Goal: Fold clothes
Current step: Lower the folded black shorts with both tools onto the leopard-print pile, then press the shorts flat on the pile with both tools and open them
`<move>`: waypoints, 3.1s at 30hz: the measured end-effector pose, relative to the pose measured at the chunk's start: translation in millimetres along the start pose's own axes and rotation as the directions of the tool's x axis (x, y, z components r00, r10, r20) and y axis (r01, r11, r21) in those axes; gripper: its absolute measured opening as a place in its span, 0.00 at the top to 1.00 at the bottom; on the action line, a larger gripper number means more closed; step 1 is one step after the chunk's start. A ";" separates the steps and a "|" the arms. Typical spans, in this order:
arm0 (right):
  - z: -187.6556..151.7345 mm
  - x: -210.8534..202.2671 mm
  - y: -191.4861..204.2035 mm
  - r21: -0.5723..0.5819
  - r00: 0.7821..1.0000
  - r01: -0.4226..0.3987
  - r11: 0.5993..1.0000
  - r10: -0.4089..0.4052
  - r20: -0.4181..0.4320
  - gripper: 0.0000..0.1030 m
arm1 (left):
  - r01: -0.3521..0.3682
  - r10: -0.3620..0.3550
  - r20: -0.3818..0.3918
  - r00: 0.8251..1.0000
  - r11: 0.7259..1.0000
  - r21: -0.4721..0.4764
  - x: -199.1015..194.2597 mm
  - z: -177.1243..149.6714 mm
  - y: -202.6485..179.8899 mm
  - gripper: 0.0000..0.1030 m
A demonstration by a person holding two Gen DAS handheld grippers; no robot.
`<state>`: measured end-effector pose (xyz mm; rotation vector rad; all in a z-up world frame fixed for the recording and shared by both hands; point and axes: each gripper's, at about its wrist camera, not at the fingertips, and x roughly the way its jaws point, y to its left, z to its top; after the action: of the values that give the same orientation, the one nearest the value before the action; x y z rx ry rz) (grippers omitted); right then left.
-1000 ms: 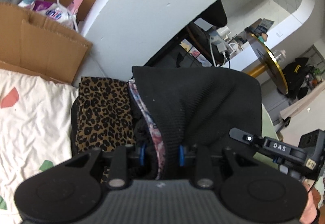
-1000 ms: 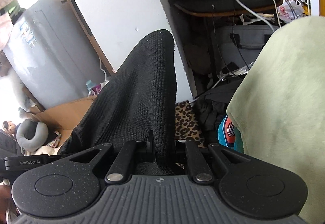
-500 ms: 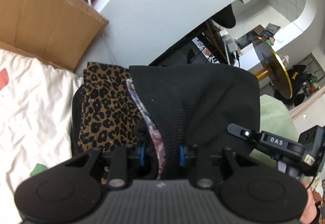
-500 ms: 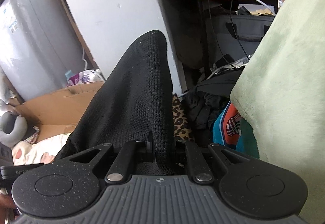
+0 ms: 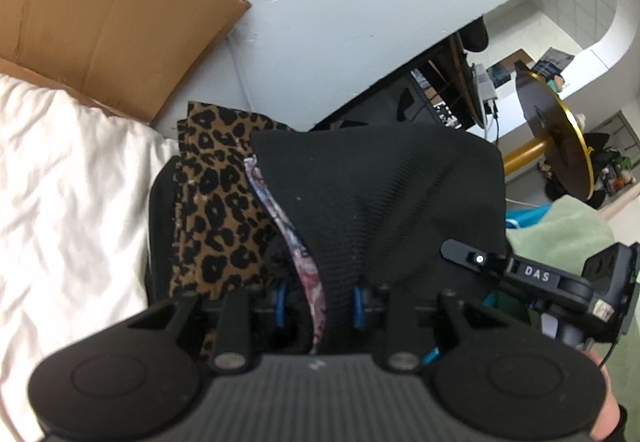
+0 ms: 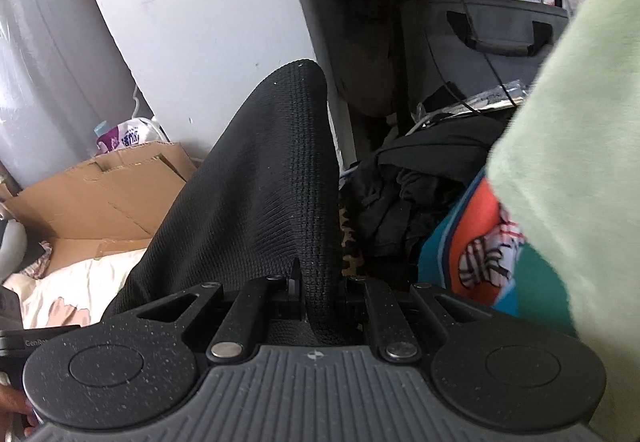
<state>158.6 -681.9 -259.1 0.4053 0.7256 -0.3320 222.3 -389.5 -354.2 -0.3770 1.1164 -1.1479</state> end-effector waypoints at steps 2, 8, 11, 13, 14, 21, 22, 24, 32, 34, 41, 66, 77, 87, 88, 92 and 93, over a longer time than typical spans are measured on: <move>1.0 7.9 -1.4 -0.002 1.000 -0.001 1.000 0.001 0.003 0.92 | 0.008 -0.008 -0.002 1.000 1.000 0.006 4.7 4.0 5.8 0.69; 3.4 30.5 -9.1 0.014 1.000 -0.021 1.000 0.021 0.001 0.92 | 0.009 -0.009 -0.015 1.000 1.000 0.010 19.4 15.8 23.1 0.69; 3.2 43.5 -12.4 0.022 1.000 -0.021 1.000 0.021 0.001 0.91 | 0.009 -0.009 -0.019 1.000 1.000 -0.005 26.6 18.8 31.4 0.69; 4.6 52.6 -16.0 0.038 1.000 -0.024 0.999 0.024 0.004 0.91 | 0.004 -0.004 -0.017 1.000 1.000 -0.007 31.0 20.4 35.9 0.69; 5.4 57.0 -18.1 0.048 1.000 -0.025 0.999 0.025 0.005 0.91 | 0.003 -0.003 -0.015 1.000 1.000 -0.007 33.1 21.2 38.1 0.69; 11.2 87.2 -29.4 0.078 1.000 0.004 0.997 -0.006 0.020 0.91 | -0.014 0.014 -0.026 1.000 0.999 -0.031 47.2 29.7 47.7 0.69; 11.0 92.7 -31.1 0.083 1.000 0.012 0.996 -0.013 0.020 0.91 | -0.019 0.018 -0.029 0.999 0.999 -0.026 49.5 31.0 48.1 0.69; 10.8 104.0 -33.7 0.093 0.999 0.027 0.995 -0.029 0.018 0.91 | -0.028 0.026 -0.036 0.999 0.999 -0.029 54.1 33.0 51.0 0.69; 16.8 143.6 -33.5 0.076 0.996 0.085 0.994 -0.085 -0.005 0.91 | -0.056 0.054 -0.042 0.998 0.997 -0.061 66.9 38.0 62.2 0.69; 15.7 153.5 -32.7 0.045 0.994 0.111 0.993 -0.111 -0.006 0.91 | -0.063 0.060 -0.045 0.997 0.997 -0.054 69.2 39.9 61.3 0.69; 31.1 144.8 -19.4 -0.071 0.966 0.249 0.966 -0.242 0.090 0.71 | -0.089 0.086 -0.061 0.994 0.995 -0.049 71.3 45.2 58.2 0.69; -88.7 92.4 48.4 0.051 0.996 -0.031 0.998 0.026 0.086 0.69 | -0.169 0.175 -0.055 0.983 0.981 0.095 47.8 70.9 37.6 0.60; -99.5 100.1 73.0 0.020 0.995 -0.066 0.998 0.065 0.074 0.68 | -0.107 0.107 -0.004 0.994 0.991 -0.081 78.5 77.7 65.7 0.61; -97.1 99.0 76.0 0.054 0.992 -0.095 0.994 0.089 0.092 0.69 | -0.117 0.116 0.097 0.988 0.993 0.005 76.1 98.1 51.9 0.95; -95.9 99.5 77.2 0.058 0.991 -0.099 0.993 0.093 0.095 0.69 | -0.133 0.131 0.106 0.986 0.991 0.015 76.4 100.5 51.9 0.95; -95.2 106.1 85.1 0.034 0.990 -0.105 0.994 0.101 0.096 0.69 | -0.179 0.173 0.124 0.977 0.983 0.037 78.6 109.0 52.8 0.96; -96.6 109.6 85.6 0.032 0.991 -0.101 0.994 0.098 0.094 0.68 | -0.192 0.186 0.121 0.975 0.980 0.043 80.2 110.4 52.9 0.95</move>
<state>217.1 -578.9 -380.1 0.4567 0.6074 -0.2688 342.5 -467.4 -384.1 -0.2846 0.9945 -0.9740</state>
